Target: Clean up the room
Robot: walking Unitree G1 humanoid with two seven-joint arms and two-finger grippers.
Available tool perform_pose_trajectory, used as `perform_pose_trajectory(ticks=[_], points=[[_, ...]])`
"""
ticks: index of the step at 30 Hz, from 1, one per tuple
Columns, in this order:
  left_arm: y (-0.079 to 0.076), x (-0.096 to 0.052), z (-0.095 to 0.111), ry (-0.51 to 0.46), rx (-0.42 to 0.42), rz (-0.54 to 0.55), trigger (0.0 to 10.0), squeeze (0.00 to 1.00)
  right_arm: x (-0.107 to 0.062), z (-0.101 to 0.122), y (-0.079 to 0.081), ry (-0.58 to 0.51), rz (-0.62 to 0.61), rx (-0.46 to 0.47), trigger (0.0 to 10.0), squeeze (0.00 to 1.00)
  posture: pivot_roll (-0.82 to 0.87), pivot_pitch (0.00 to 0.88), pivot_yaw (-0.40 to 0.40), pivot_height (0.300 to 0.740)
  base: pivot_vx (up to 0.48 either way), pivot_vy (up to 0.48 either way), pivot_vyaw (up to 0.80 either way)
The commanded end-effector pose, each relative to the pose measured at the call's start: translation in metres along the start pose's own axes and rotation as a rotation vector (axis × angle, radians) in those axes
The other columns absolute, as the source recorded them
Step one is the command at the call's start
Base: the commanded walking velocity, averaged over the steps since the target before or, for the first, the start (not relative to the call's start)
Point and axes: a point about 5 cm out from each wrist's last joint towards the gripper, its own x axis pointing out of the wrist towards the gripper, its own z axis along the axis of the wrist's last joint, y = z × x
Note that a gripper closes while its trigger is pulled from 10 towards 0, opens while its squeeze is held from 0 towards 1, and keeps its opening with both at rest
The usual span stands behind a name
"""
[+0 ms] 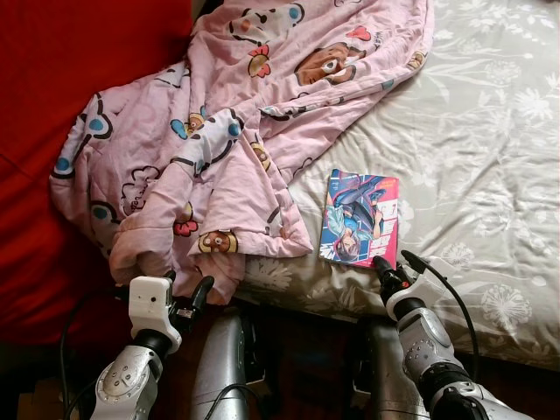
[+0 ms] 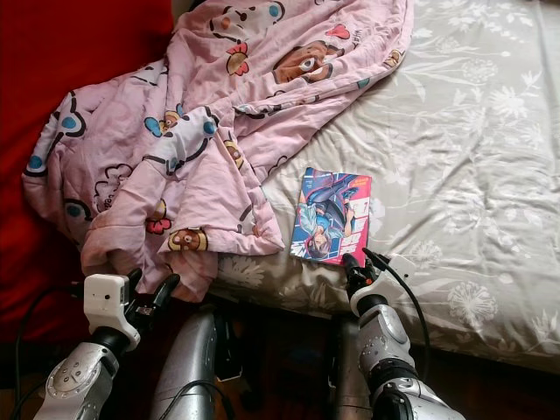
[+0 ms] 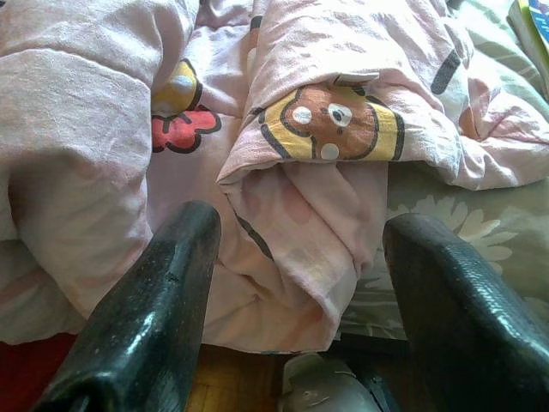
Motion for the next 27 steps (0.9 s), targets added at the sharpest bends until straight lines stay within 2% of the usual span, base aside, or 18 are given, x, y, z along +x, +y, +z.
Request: perform_pose_trajectory(ticks=[1,5,6,7,11,14,18,26,27], points=[[0.004,-0.007,-0.007,0.045,0.007,0.015,10.0,0.0,-0.009,-0.027,-0.005,0.097,-0.032,0.025,0.0,0.0,0.16,0.405,0.131,0.586,0.0,0.0,0.0],[0.004,-0.006,-0.008,0.043,0.007,0.016,10.0,0.0,-0.01,-0.013,-0.015,0.009,-0.118,0.0,0.0,0.0,0.16,0.4,0.126,0.586,0.0,0.0,0.0],[0.004,-0.006,-0.008,0.043,0.007,0.018,10.0,0.0,-0.012,-0.004,-0.024,-0.056,-0.185,0.002,9.7,0.0,0.16,0.399,0.125,0.586,0.0,0.0,0.0],[0.005,-0.006,-0.008,0.043,0.007,0.019,10.0,0.0,-0.014,0.002,-0.03,-0.094,-0.229,0.003,10.0,0.0,0.16,0.399,0.124,0.586,0.0,0.0,0.0],[0.004,-0.006,-0.009,0.044,0.005,0.018,10.0,0.0,-0.021,0.012,-0.045,-0.155,-0.321,-0.057,10.0,0.0,0.15,0.398,0.122,0.586,0.0,0.0,0.0],[0.004,-0.005,-0.009,0.044,0.004,0.017,10.0,0.0,-0.023,0.015,-0.048,-0.185,-0.329,-0.085,10.0,0.0,0.15,0.394,0.118,0.586,0.0,0.0,0.0],[0.004,-0.005,-0.009,0.044,0.003,0.017,10.0,0.0,-0.024,0.016,-0.048,-0.191,-0.327,-0.086,10.0,0.0,0.15,0.394,0.118,0.586,0.0,0.0,0.0],[0.003,-0.001,-0.01,0.043,0.006,0.016,10.0,0.0,-0.021,0.013,-0.036,-0.22,-0.302,-0.094,10.0,0.0,0.14,0.381,0.113,0.586,0.0,0.0,0.0],[0.003,-0.001,-0.01,0.043,0.01,0.014,10.0,0.0,-0.021,0.012,-0.035,-0.222,-0.297,-0.087,0.2,0.0,0.14,0.378,0.113,0.586,0.0,0.0,0.0]])
